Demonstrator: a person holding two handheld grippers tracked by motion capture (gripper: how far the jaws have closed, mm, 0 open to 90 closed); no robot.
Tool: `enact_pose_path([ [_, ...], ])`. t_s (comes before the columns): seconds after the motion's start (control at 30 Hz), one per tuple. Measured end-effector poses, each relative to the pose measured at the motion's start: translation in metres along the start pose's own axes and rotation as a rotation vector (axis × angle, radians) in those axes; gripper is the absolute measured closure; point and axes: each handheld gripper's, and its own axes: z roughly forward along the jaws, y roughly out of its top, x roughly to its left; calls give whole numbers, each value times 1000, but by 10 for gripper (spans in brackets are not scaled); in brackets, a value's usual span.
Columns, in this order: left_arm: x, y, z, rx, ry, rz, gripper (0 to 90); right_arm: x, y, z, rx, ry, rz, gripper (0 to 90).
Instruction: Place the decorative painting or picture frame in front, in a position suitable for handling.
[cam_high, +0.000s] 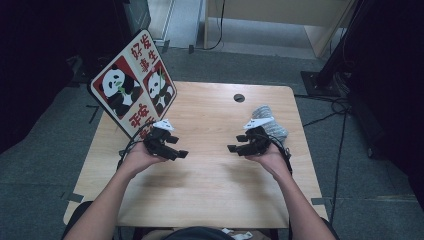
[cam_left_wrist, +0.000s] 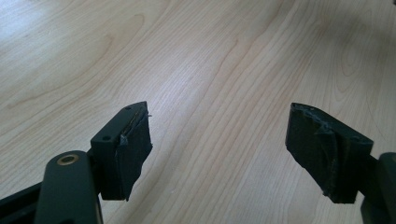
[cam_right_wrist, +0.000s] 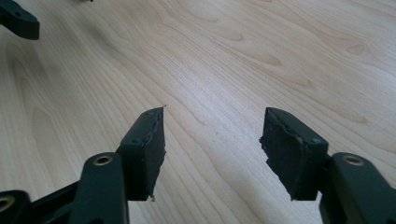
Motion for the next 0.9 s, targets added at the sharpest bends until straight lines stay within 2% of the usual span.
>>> enact_pose_path([
  [0.07, -1, 0, -2, -5, 0, 3, 222, -1, 1, -2, -5, 6, 17, 399],
  [0.17, -2, 1, -3, -7, -1, 6, 221, -1, 1, -3, -11, 5, 14, 396],
  [0.3, -4, 1, -4, -6, 2, 7, 223, -1, 0, -3, -11, 2, -7, 392],
  [0.4, -3, 1, -5, -3, 6, 3, 226, -2, -3, -5, -41, -22, -57, 440],
  [0.47, -2, 1, -6, 0, 8, 0, 226, -2, -5, -5, -46, -16, -50, 449],
  [0.5, -2, 1, -6, 1, 8, -1, 227, -3, -5, -5, -35, -3, -24, 464],
  [0.6, -3, 1, -7, -5, 8, -5, 228, -3, -5, -5, -37, 3, -37, 468],
  [0.63, -3, 1, -7, -5, 8, -4, 228, -2, -5, -6, -47, -1, -56, 468],
  [0.9, -4, 1, -10, -7, 3, -10, 233, -1, -1, -12, -64, -1, -60, 448],
])
